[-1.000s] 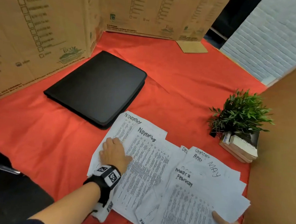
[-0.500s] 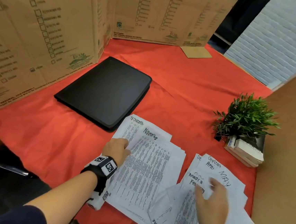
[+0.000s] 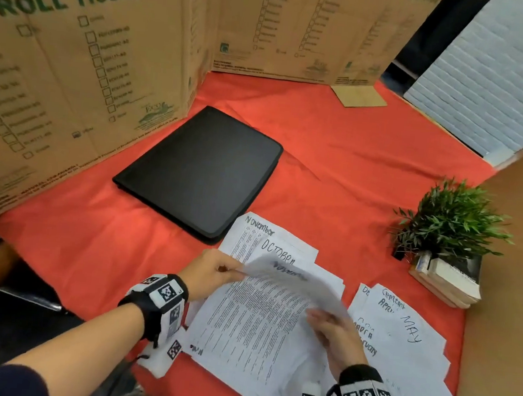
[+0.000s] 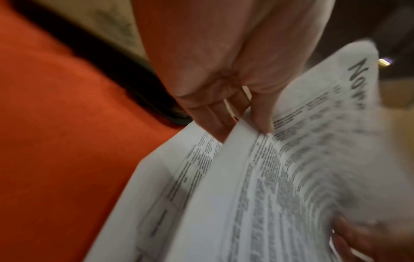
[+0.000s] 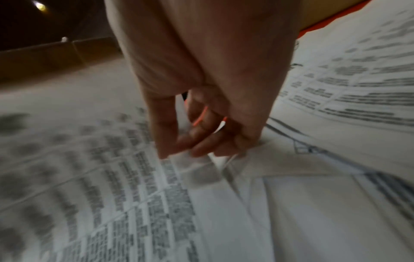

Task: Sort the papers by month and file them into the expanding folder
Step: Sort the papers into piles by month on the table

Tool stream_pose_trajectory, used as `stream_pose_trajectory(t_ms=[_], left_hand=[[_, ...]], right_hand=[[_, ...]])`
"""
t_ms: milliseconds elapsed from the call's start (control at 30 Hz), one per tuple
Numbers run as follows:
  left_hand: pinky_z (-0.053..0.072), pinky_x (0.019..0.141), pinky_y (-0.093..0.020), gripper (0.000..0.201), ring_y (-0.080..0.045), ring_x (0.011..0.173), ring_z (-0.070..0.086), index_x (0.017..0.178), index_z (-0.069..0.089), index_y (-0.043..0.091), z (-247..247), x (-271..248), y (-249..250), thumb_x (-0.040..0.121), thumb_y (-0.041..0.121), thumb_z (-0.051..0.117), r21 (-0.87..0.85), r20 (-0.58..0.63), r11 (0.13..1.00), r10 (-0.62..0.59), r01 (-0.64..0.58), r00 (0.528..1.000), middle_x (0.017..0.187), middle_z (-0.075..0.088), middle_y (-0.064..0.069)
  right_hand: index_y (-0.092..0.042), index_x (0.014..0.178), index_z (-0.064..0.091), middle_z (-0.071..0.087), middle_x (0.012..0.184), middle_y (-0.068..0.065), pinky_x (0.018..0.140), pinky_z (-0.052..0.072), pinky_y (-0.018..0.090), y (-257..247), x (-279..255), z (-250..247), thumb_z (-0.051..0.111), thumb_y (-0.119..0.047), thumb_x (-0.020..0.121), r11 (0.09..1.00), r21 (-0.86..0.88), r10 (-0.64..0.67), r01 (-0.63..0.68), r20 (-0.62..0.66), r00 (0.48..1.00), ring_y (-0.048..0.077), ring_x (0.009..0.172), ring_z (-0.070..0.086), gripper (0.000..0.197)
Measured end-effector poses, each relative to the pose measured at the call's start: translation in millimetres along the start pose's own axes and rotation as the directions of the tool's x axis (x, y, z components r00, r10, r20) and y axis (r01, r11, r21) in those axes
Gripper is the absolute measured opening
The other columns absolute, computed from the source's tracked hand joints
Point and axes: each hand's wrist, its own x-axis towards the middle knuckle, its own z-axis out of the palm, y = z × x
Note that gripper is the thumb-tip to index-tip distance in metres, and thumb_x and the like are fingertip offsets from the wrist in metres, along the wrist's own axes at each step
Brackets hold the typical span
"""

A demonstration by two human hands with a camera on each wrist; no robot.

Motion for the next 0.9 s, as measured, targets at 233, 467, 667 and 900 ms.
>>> stream_pose_trajectory(t_ms=[233, 467, 667, 900], left_hand=[[0.045, 0.096, -0.036, 0.037, -0.027, 0.109, 0.056, 0.119, 0.059, 0.011, -5, 7, -28, 0.082, 0.013, 0.063, 0.363, -0.391, 0.771, -0.384, 0.523, 0.837, 0.119, 0.054, -0.008], [0.052, 0.070, -0.033, 0.033, -0.029, 0.082, 0.064, 0.096, 0.065, 0.010, 22, 28, 15, 0.095, 0.037, 0.048, 0.486, -0.301, 0.684, -0.453, 0.544, 0.839, 0.098, 0.069, -0.010], [0.048, 0.073, -0.040, 0.031, -0.042, 0.091, 0.063, 0.109, 0.064, 0.029, -12, 35, 82, 0.090, 0.014, 0.044, 0.738, -0.362, 0.631, 0.071, 0.239, 0.930, 0.095, 0.068, -0.014], [0.048, 0.061, -0.026, 0.019, -0.003, 0.063, 0.062, 0.090, 0.070, 0.014, -73, 49, 154, 0.098, 0.024, 0.055, 0.109, -0.469, 0.951, 0.306, -0.290, 0.828, 0.071, 0.065, 0.012]], right_hand=[[0.003, 0.102, 0.068, 0.066, 0.117, 0.006, 0.100, 0.042, 0.036, 6, -14, -10, 0.054, 0.008, 0.085, 0.985, 0.165, -0.038, 0.051, -0.081, 0.996, 0.024, 0.112, 0.058, 0.023], [-0.001, 0.088, 0.058, 0.062, 0.094, 0.014, 0.084, 0.048, 0.038, 8, -19, -5, 0.049, 0.007, 0.091, 0.931, 0.358, 0.112, -0.070, -0.099, 0.989, 0.025, 0.088, 0.059, 0.013], [-0.003, 0.084, 0.058, 0.066, 0.089, 0.015, 0.075, 0.048, 0.035, -2, -27, -10, 0.054, 0.002, 0.088, 0.915, 0.403, 0.054, -0.026, -0.059, 0.997, 0.027, 0.085, 0.062, 0.007], [-0.013, 0.055, 0.065, 0.061, 0.066, 0.004, 0.064, 0.043, 0.028, -30, -43, 0, 0.037, 0.009, 0.082, 0.839, 0.542, -0.071, 0.053, 0.011, 0.997, 0.020, 0.067, 0.053, 0.045]])
